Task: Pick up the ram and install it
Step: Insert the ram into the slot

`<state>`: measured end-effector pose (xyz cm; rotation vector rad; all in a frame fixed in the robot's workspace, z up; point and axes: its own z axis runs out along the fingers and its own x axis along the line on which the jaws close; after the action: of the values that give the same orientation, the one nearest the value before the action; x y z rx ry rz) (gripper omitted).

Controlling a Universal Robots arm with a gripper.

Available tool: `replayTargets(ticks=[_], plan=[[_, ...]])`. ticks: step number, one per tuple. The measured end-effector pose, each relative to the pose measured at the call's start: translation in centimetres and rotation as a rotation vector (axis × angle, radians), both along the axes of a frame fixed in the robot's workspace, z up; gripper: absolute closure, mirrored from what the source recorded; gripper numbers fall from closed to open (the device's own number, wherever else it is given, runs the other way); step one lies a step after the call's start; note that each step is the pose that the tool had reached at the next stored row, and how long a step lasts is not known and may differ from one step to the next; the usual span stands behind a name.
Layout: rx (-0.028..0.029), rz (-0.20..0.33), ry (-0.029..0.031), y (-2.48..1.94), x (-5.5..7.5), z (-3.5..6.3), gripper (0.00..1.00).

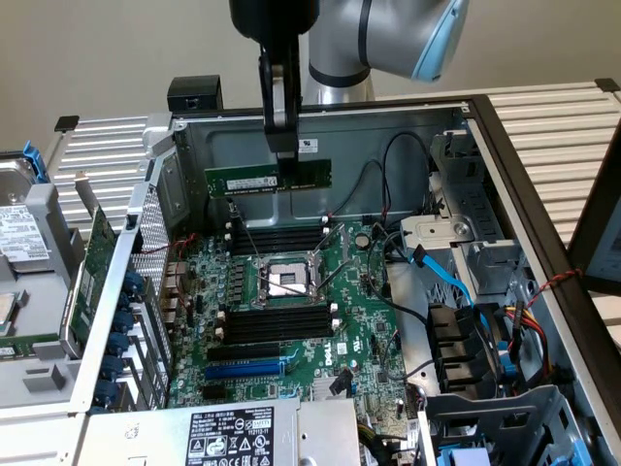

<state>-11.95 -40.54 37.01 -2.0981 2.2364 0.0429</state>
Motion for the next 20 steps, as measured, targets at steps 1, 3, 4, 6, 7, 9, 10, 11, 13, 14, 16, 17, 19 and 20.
replayTargets(ticks=[1,3,4,6,7,9,10,11,13,14,16,17,19,20], plan=[[0.0,0.0,0.0029,-0.02,0.0,-0.13,0.88],[0.0001,0.0,0.0119,-0.12,0.0,-0.34,0.88],[-0.0001,0.0,0.0128,-0.14,0.0,-0.5,0.88],[-0.0021,0.0,0.0128,-0.14,0.0,-0.79,0.88],[-0.0083,0.0,0.0129,-0.14,0.0,-0.85,0.88],[-0.018,0.0,0.012,-0.15,0.0,-0.99,0.88],[-0.0184,0.001,0.012,-0.15,0.0,-1.07,0.88],[-0.0185,0.001,0.0119,-0.15,0.0,-1.13,0.88],[-0.0192,0.001,0.0119,-0.14,0.0,-1.3,0.88],[-0.0197,0.001,0.0121,-0.14,0.0,-1.31,0.88],[-0.0195,0.001,0.0119,-0.15,0.0,-1.39,0.88],[-0.0196,0.0,0.0118,-0.15,0.0,-1.56,0.88],[-0.0197,0.0,0.0119,-0.15,-0.1,-1.9,0.88],[-0.0196,0.001,0.0118,-0.15,-0.1,-2.09,0.88]])
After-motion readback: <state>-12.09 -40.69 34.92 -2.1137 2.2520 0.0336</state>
